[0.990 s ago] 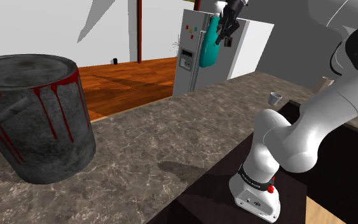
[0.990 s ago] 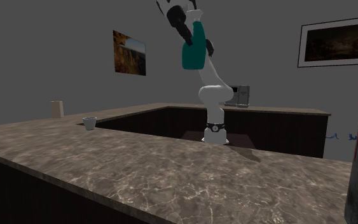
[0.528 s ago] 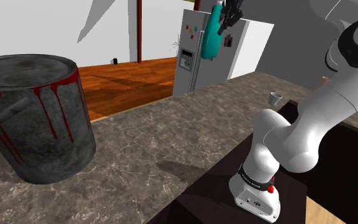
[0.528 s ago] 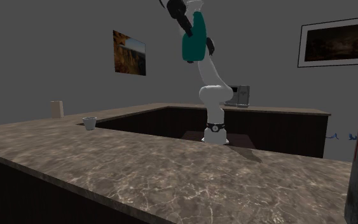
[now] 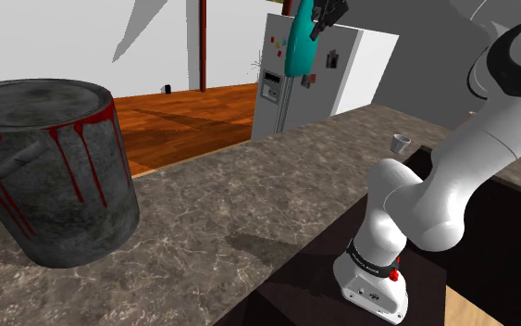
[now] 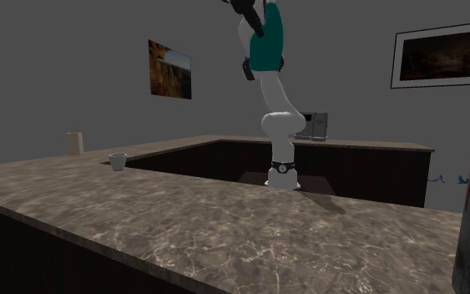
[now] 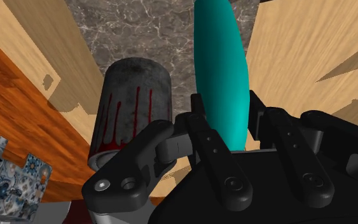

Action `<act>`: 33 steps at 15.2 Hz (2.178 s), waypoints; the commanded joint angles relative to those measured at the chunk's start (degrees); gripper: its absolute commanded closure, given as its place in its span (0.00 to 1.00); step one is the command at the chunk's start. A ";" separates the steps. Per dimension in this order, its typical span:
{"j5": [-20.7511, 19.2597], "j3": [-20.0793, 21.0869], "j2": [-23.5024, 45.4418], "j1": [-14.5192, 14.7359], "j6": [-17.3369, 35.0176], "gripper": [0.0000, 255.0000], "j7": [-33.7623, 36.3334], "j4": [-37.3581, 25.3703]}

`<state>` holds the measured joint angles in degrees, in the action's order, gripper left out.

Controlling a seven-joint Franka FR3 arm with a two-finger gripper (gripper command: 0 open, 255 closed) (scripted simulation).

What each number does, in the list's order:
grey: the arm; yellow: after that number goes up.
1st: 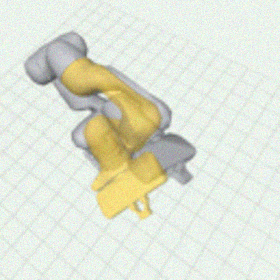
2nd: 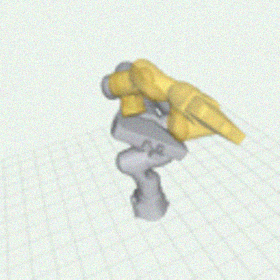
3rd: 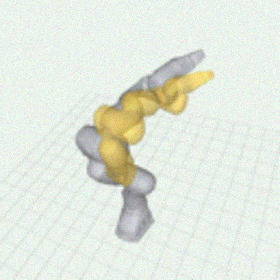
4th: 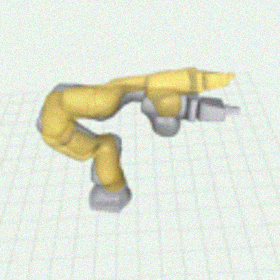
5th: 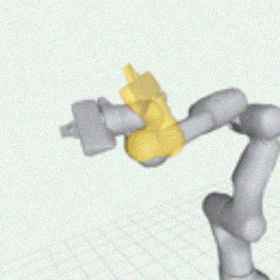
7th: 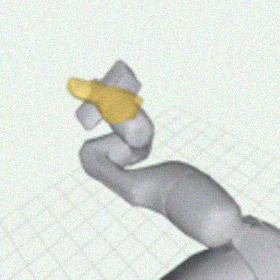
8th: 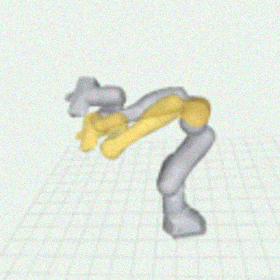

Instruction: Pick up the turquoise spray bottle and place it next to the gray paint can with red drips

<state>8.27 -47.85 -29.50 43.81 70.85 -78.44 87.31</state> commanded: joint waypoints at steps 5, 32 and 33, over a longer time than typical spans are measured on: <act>2.81 5.40 2.38 1.08 5.83 1.00 5.75 2.76; 18.03 12.65 30.20 10.53 20.08 1.00 20.09 -11.60; 17.58 12.84 29.57 10.77 21.09 1.00 19.96 -10.12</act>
<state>26.30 -35.21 0.68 54.33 90.92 -58.41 75.79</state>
